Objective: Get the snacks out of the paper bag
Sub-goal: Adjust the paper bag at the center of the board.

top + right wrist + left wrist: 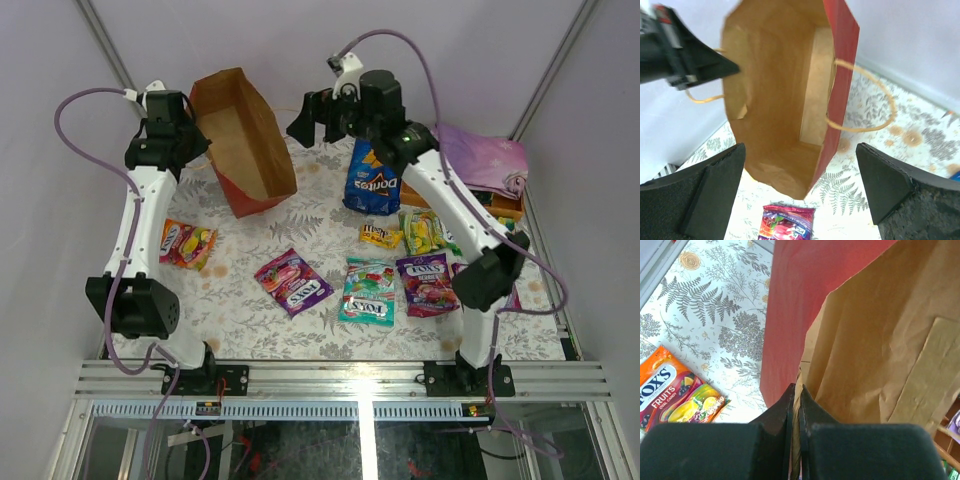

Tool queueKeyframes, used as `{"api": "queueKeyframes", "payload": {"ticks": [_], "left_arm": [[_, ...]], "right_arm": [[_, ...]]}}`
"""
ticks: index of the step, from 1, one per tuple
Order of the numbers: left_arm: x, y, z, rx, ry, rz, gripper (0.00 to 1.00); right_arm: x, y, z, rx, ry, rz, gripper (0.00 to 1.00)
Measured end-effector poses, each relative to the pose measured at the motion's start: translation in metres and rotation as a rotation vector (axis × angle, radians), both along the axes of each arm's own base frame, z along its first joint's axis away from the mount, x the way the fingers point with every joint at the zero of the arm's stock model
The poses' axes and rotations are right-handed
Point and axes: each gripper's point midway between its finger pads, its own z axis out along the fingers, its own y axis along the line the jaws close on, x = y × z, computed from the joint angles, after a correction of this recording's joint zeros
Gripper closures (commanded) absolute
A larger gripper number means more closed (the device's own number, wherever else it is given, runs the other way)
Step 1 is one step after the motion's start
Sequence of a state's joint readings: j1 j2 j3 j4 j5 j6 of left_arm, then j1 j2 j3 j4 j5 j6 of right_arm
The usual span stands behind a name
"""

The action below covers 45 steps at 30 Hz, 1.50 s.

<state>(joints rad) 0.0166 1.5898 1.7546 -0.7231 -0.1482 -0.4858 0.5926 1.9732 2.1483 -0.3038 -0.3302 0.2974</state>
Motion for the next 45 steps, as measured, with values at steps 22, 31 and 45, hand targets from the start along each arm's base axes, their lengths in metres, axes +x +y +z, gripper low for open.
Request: {"api": "queueKeyframes", "payload": {"ticks": [22, 31, 45], "left_arm": [[0.018, 0.075, -0.093, -0.377, 0.143, 0.327, 1.00], [0.017, 0.075, -0.094, -0.490, 0.092, 0.434, 1.00], [0.023, 0.092, -0.054, -0.517, -0.038, 0.558, 0.00]], "right_arm": [[-0.039, -0.050, 0.034, -0.014, -0.120, -0.091, 0.01], [-0.038, -0.049, 0.029, -0.013, -0.111, -0.089, 0.01], [-0.038, -0.048, 0.021, -0.013, -0.093, -0.089, 0.01]]}}
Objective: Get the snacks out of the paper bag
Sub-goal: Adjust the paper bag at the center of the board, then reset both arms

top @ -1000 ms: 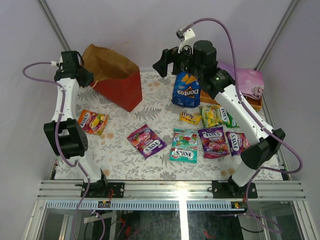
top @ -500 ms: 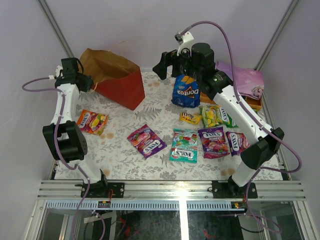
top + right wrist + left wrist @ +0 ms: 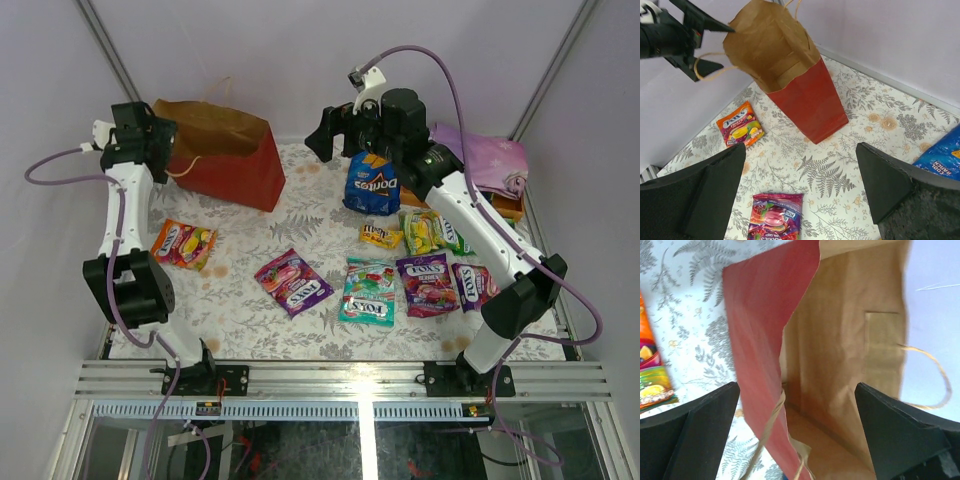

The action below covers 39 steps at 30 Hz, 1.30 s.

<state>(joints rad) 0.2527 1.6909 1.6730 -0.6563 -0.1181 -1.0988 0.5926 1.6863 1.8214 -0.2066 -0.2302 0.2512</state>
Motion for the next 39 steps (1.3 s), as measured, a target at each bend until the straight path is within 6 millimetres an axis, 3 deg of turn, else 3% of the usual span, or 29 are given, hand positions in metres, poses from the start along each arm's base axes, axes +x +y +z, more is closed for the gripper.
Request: {"api": "queueKeyframes", "payload": {"ticks": [5, 9, 19, 21, 24, 26, 30, 32, 35, 37, 39], "left_arm": [[0.000, 0.006, 0.055, 0.016, -0.070, 0.046, 0.00], [-0.019, 0.002, 0.089, -0.014, -0.101, 0.097, 0.00], [-0.129, -0.027, 0.132, 0.045, -0.190, 0.071, 0.00], [-0.147, -0.037, 0.126, 0.110, -0.219, -0.006, 0.00], [-0.152, -0.060, 0.099, 0.202, -0.303, -0.193, 0.00], [-0.145, -0.081, 0.065, 0.229, -0.355, -0.351, 0.00], [-0.126, -0.112, 0.035, 0.295, -0.359, -0.543, 0.00], [-0.119, -0.143, 0.033, 0.403, -0.381, -0.669, 0.00], [-0.122, -0.184, 0.047, 0.565, -0.487, -0.792, 0.00], [-0.128, -0.191, 0.056, 0.649, -0.565, -0.802, 0.00], [-0.132, -0.186, 0.061, 0.711, -0.610, -0.774, 0.00]], "right_arm": [[0.000, 0.001, 0.000, 0.004, 0.004, 0.002, 0.01], [-0.002, 0.003, 0.000, 0.015, 0.009, 0.013, 0.01], [-0.002, 0.006, -0.014, 0.036, 0.050, 0.016, 0.01], [-0.004, 0.006, -0.024, 0.046, 0.073, 0.007, 0.01], [-0.005, -0.002, -0.043, 0.055, 0.120, -0.045, 0.01], [-0.002, -0.009, -0.051, 0.063, 0.133, -0.097, 0.01], [0.007, -0.032, -0.064, 0.081, 0.132, -0.248, 0.00], [0.009, -0.049, -0.069, 0.098, 0.112, -0.339, 0.01], [0.011, -0.072, -0.068, 0.137, 0.066, -0.455, 0.00], [0.013, -0.086, -0.064, 0.164, 0.029, -0.525, 0.00], [0.019, -0.097, -0.061, 0.181, 0.001, -0.593, 0.01]]}}
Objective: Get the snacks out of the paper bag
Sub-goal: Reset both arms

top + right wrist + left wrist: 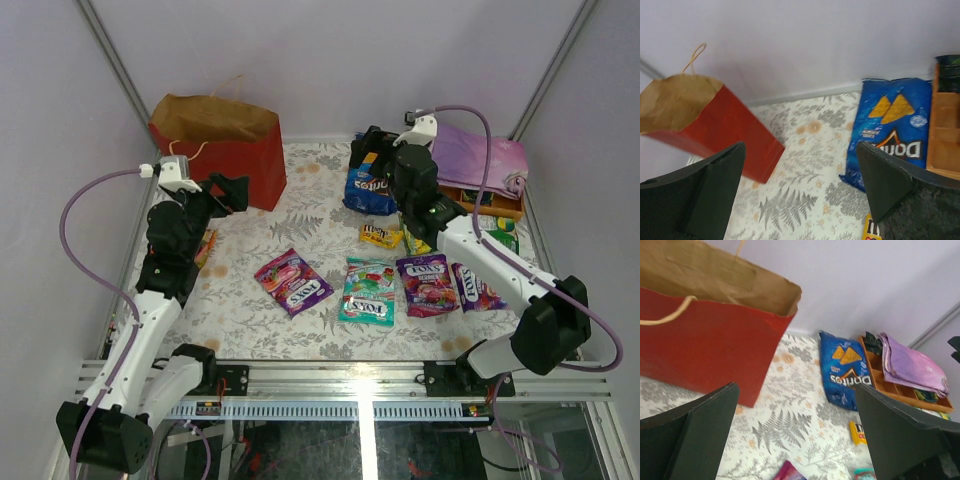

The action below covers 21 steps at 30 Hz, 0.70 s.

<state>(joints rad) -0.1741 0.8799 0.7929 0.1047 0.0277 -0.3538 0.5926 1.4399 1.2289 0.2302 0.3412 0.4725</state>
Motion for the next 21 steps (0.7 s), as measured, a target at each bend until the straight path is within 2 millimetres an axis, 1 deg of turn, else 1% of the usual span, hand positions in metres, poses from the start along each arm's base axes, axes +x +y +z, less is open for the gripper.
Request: {"api": "queueKeyframes", "payload": {"ticks": [3, 6, 11, 14, 21], "left_arm": [[0.000, 0.004, 0.007, 0.023, -0.059, 0.019, 0.00], [0.000, 0.005, 0.011, 0.035, -0.085, 0.020, 0.00], [-0.002, 0.008, 0.012, 0.053, -0.093, 0.030, 0.00], [-0.004, 0.012, 0.013, 0.062, -0.094, 0.050, 0.00], [-0.006, 0.018, 0.019, 0.063, -0.098, 0.079, 0.00]], "right_arm": [[0.008, -0.010, 0.001, 0.006, -0.019, -0.076, 0.01], [0.016, -0.012, -0.003, 0.015, -0.027, -0.113, 0.01], [0.028, -0.003, -0.026, 0.005, 0.000, -0.111, 0.01], [0.030, -0.001, -0.034, 0.001, 0.017, -0.110, 0.01], [0.030, -0.002, -0.038, -0.007, 0.023, -0.111, 0.00]]}}
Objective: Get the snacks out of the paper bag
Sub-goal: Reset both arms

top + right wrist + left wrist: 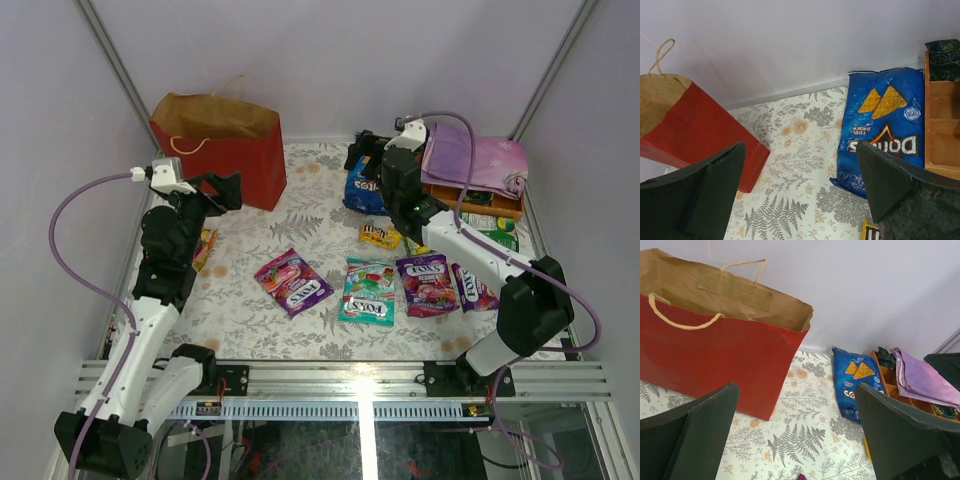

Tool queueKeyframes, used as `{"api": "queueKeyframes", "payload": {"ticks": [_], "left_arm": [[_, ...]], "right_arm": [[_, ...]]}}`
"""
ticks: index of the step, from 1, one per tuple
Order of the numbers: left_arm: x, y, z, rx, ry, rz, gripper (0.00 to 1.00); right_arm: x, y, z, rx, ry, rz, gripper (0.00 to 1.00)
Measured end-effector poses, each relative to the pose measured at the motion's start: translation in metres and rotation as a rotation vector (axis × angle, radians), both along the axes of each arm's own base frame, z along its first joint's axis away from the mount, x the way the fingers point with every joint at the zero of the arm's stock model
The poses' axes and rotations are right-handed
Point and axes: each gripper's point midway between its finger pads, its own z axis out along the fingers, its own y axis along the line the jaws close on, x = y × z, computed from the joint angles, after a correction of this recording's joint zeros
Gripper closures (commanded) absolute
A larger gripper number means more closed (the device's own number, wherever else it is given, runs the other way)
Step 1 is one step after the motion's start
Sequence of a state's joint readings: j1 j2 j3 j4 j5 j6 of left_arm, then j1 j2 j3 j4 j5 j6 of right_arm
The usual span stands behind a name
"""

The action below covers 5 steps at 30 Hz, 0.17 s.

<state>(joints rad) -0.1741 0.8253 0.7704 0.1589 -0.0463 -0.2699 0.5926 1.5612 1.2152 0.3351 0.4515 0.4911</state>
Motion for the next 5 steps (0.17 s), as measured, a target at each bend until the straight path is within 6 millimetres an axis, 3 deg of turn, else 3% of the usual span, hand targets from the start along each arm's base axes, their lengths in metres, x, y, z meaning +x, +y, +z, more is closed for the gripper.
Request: {"api": "queueKeyframes", "payload": {"ticks": [5], "left_arm": [[0.0022, 0.0039, 0.0052, -0.005, -0.003, 0.024, 0.00]], "right_arm": [[-0.0012, -0.0001, -0.0063, -0.032, 0.006, 0.012, 0.01]]}}
